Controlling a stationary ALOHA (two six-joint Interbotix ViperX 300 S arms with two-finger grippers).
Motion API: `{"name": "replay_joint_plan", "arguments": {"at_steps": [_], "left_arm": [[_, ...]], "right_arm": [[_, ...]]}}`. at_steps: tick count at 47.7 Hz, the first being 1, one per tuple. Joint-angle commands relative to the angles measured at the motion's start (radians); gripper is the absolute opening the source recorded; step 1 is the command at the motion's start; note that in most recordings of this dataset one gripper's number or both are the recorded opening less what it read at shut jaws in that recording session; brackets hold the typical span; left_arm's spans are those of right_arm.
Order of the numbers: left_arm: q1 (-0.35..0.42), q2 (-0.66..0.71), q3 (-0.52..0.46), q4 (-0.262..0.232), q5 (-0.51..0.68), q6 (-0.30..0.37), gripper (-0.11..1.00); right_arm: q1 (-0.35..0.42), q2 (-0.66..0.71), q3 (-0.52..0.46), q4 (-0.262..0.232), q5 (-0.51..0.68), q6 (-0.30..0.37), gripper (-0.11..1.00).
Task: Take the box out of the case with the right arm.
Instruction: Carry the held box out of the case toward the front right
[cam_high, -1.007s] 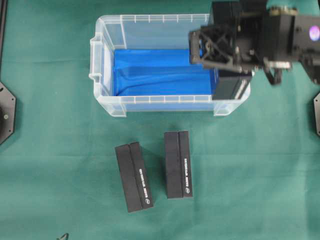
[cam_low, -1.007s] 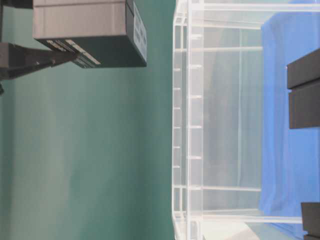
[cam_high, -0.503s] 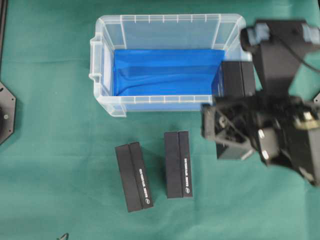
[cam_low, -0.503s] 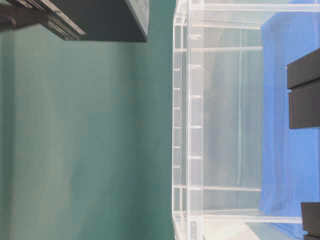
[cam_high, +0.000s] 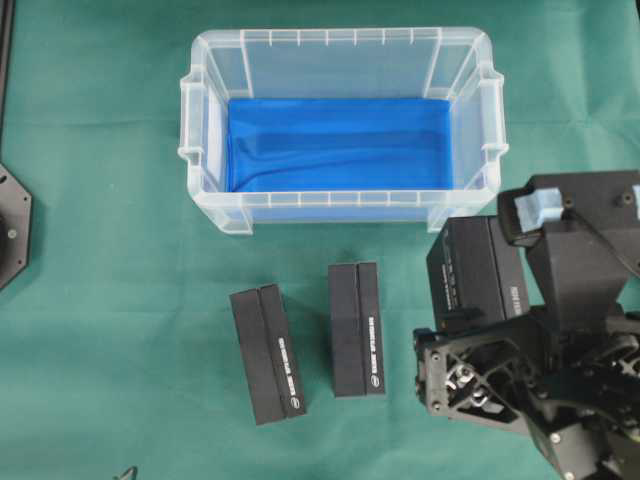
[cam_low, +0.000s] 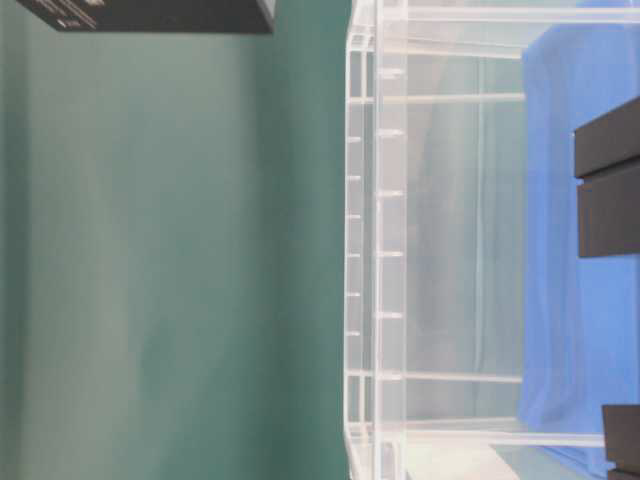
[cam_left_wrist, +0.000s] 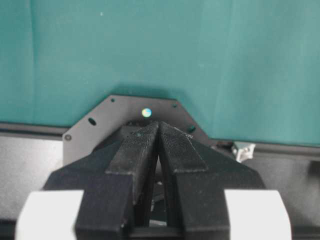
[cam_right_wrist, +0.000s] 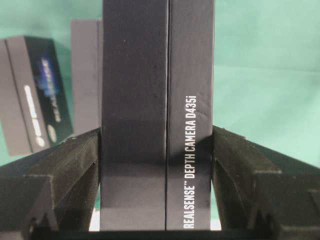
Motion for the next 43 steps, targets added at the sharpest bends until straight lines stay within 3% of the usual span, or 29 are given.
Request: {"name": "replay_joint_plan", "arguments": {"at_steps": [1, 13, 22, 28, 43], "left_arm": [[-0.002, 0.003, -0.009, 0.002, -0.003, 0.0, 0.0], [-0.002, 0.003, -0.009, 0.002, -0.003, 0.0, 0.0], [-0.002, 0.005, -0.009, 0.002, -0.003, 0.0, 0.0], [-0.003, 0.008, -0.008, 0.002, -0.003, 0.0, 0.0], [-0.002, 0.009, -0.008, 0.002, -0.003, 0.0, 0.0]], "right_arm": [[0.0, -0.012, -0.025, 0.003, 0.017, -0.002, 0.64], [-0.005, 0.008, 0.075, 0.041, -0.037, 0.015, 0.64], [-0.021, 0.008, 0.264, 0.114, -0.25, 0.092, 0.64], [-0.025, 0.008, 0.37, 0.123, -0.388, 0.135, 0.64], [-0.032, 0.008, 0.554, 0.147, -0.574, 0.193, 0.64]]}}
